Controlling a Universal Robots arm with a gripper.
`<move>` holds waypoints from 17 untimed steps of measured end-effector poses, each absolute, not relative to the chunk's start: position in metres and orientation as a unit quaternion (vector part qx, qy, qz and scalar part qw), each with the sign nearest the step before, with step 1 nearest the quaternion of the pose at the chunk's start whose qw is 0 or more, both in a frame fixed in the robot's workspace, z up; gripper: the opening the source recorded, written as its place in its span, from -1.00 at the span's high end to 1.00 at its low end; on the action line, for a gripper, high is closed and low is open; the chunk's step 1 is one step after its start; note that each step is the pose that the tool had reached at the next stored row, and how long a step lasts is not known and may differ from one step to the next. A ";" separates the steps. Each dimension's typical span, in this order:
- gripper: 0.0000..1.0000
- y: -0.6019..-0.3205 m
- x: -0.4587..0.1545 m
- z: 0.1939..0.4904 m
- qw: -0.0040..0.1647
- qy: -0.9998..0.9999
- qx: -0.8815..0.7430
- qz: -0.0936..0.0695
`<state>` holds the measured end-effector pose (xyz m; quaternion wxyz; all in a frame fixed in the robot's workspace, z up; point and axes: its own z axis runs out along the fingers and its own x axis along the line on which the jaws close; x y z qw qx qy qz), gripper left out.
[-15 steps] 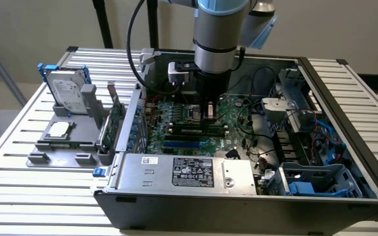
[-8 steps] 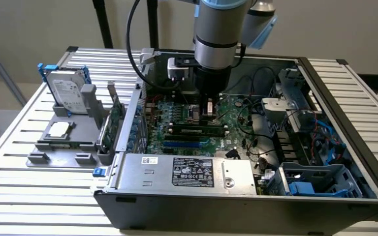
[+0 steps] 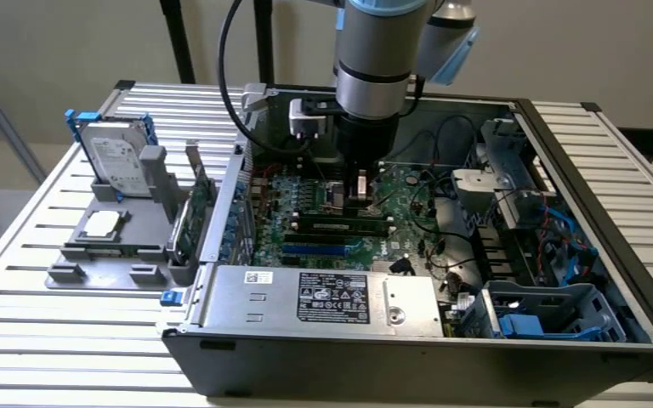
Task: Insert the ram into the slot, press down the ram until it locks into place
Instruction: 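Insert the ram into the slot, then press down the ram until it locks into place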
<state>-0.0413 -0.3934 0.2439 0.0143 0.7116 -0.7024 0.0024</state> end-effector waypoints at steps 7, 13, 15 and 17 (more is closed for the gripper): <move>0.79 -0.393 -0.041 0.244 0.014 -0.702 0.712 0.002; 0.79 -0.393 -0.041 0.244 0.014 -0.702 0.712 0.002; 0.79 -0.393 -0.041 0.244 0.014 -0.702 0.712 0.002; 0.79 -0.393 -0.041 0.244 0.014 -0.702 0.712 0.002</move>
